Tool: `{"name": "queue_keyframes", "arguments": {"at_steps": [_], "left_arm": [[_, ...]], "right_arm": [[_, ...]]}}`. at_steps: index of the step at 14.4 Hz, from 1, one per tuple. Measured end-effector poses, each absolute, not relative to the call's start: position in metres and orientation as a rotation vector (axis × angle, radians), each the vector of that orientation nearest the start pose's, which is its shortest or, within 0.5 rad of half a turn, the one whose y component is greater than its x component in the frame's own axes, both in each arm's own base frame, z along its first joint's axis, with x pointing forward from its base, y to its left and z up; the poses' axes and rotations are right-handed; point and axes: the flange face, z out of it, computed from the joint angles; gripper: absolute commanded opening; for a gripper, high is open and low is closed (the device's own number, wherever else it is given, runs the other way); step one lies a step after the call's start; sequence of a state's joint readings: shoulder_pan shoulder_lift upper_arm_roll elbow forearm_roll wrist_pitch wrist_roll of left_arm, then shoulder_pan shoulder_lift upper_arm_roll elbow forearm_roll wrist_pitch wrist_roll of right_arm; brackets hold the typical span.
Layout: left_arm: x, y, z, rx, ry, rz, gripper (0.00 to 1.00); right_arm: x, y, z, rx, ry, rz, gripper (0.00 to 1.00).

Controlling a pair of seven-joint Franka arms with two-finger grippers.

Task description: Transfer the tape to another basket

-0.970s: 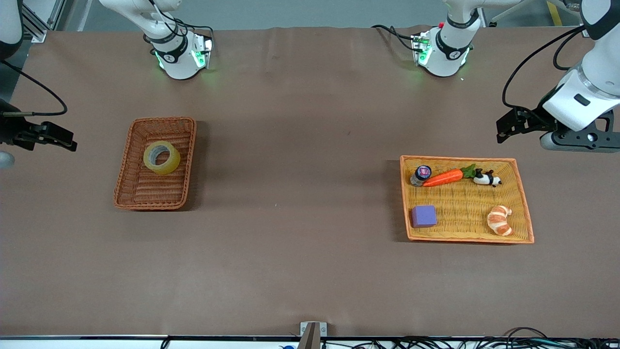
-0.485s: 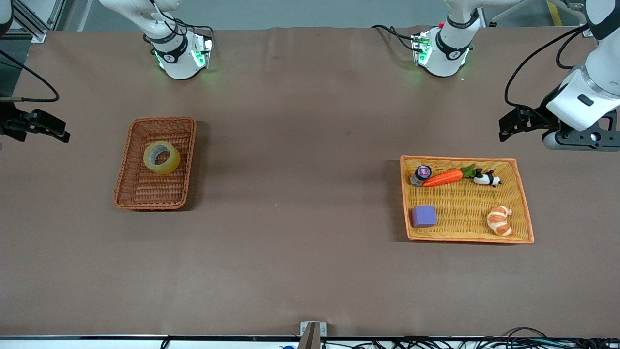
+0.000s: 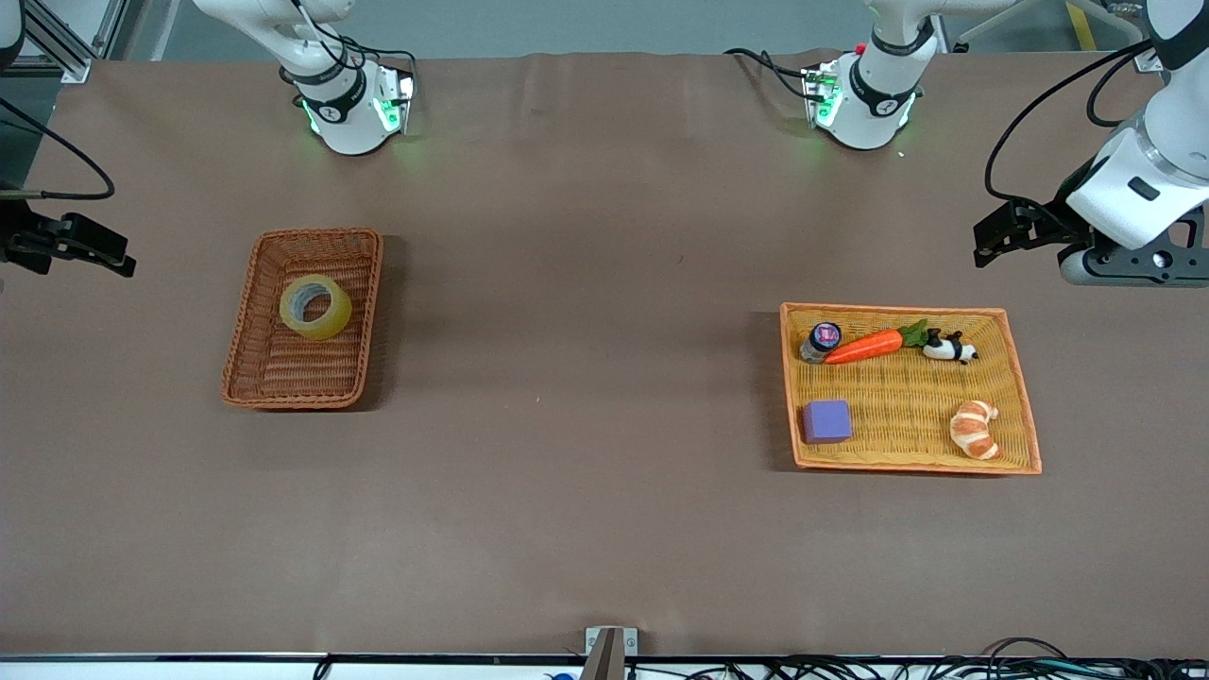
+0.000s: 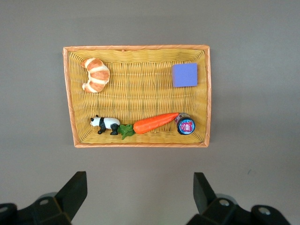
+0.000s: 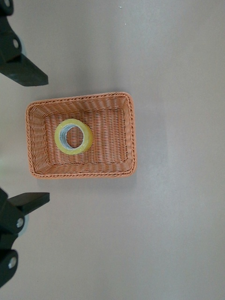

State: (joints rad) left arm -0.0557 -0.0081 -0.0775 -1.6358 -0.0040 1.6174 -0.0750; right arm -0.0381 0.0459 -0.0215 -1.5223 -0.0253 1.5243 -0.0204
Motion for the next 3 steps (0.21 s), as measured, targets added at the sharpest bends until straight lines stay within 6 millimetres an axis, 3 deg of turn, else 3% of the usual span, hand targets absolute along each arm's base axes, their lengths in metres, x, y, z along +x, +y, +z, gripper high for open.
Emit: {"name": "queue_keyframes", "arguments": {"at_steps": [3], "left_arm": [[0.5500, -0.0742, 0.6028, -3.143, 0.091, 0.014, 1.00]], "right_arm": [[0.5632, -0.0349, 0.6179, -3.164, 0.060, 0.066, 1.00]]}}
